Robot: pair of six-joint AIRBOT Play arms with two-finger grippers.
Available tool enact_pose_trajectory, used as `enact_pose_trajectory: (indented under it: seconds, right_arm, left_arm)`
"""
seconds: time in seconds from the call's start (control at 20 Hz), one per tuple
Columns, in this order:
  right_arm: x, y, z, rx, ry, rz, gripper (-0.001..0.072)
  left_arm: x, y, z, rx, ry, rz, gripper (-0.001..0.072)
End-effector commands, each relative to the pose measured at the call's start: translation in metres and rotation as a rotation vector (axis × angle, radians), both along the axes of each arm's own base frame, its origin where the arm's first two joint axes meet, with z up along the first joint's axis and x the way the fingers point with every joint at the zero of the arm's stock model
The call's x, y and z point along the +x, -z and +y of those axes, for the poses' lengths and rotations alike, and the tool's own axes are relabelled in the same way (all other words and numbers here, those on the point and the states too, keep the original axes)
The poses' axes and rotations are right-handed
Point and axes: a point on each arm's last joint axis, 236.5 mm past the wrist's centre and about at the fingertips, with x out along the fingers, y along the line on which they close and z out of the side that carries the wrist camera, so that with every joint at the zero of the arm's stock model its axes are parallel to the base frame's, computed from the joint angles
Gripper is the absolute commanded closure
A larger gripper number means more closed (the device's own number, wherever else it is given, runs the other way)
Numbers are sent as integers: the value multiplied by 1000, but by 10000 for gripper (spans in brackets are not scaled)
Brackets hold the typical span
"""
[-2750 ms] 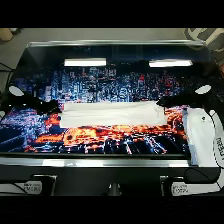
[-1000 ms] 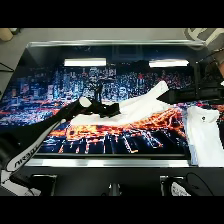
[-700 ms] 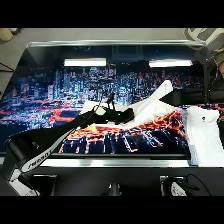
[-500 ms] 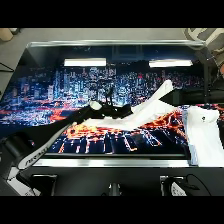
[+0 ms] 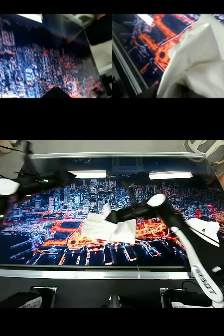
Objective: Fold the shirts.
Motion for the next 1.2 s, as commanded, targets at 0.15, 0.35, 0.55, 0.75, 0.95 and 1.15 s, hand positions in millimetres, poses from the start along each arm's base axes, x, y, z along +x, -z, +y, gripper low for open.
enact_pose_trajectory:
  seconds: [0.15,0.35,0.55,0.75,0.95,1.15]
  right_arm:
    - [8,35,43,181,-18,68,12]
    - [14,56,-106,-195,-25,75,12]
    - [-27,109,-228,-529,42,312,48]
    - [-11,134,-167,-273,180,325,43]
    - [-3,149,-129,-186,223,373,152]
    - [29,110,-125,-75,175,230,689]
  left_arm:
    - [-60,-93,75,113,-119,-212,679]
    - [-66,-66,86,236,-104,-156,679]
    - [-65,-51,86,239,-101,-124,679]
    - [-66,-31,85,240,-89,-76,679]
    - [-67,-31,85,240,-86,-74,679]
    - [-67,-31,85,241,-87,-75,678]
